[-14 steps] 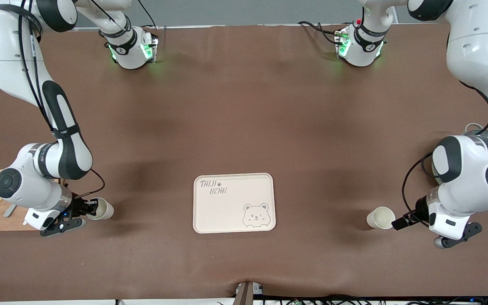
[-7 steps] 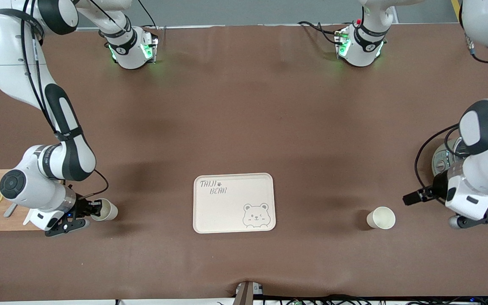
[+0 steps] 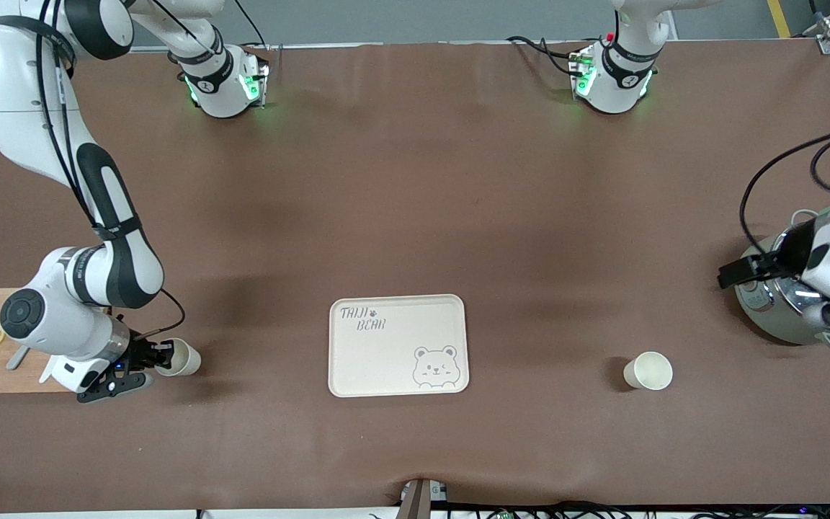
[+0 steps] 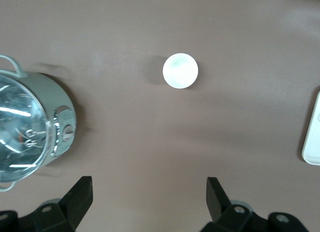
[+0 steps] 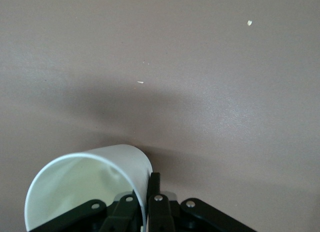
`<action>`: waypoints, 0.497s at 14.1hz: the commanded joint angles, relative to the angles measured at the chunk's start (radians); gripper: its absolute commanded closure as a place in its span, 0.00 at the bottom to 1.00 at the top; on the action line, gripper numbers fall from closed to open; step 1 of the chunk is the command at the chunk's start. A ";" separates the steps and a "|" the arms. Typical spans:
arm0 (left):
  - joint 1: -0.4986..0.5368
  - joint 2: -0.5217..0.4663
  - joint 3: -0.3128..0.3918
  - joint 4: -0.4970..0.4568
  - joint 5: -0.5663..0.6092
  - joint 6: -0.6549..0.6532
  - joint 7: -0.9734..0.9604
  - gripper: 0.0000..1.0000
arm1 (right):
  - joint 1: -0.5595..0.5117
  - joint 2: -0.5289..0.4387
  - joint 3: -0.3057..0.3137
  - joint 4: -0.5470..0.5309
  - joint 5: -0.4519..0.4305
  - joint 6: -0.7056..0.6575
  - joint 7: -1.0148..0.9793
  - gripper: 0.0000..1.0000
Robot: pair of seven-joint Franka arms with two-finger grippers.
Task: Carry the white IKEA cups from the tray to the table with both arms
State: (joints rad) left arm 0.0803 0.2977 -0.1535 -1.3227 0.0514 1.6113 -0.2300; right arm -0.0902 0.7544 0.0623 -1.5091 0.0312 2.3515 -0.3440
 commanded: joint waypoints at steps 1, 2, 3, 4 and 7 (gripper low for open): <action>0.019 -0.113 -0.009 -0.073 -0.016 -0.020 0.046 0.00 | -0.010 0.000 0.010 0.010 0.013 0.003 -0.016 0.70; 0.019 -0.136 -0.009 -0.078 -0.018 -0.036 0.054 0.00 | -0.010 0.000 0.010 0.013 0.013 0.003 -0.015 0.60; 0.019 -0.161 -0.009 -0.081 -0.018 -0.051 0.061 0.00 | -0.010 0.000 0.010 0.015 0.013 0.003 -0.012 0.48; 0.019 -0.176 -0.009 -0.085 -0.018 -0.056 0.069 0.00 | -0.010 -0.001 0.010 0.016 0.013 0.002 -0.009 0.34; 0.015 -0.233 -0.008 -0.084 -0.019 -0.108 0.110 0.00 | -0.016 -0.006 0.010 0.027 0.013 0.000 -0.007 0.00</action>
State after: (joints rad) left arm 0.0836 0.1240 -0.1539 -1.3707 0.0496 1.5344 -0.1539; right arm -0.0903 0.7544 0.0620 -1.4946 0.0328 2.3555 -0.3438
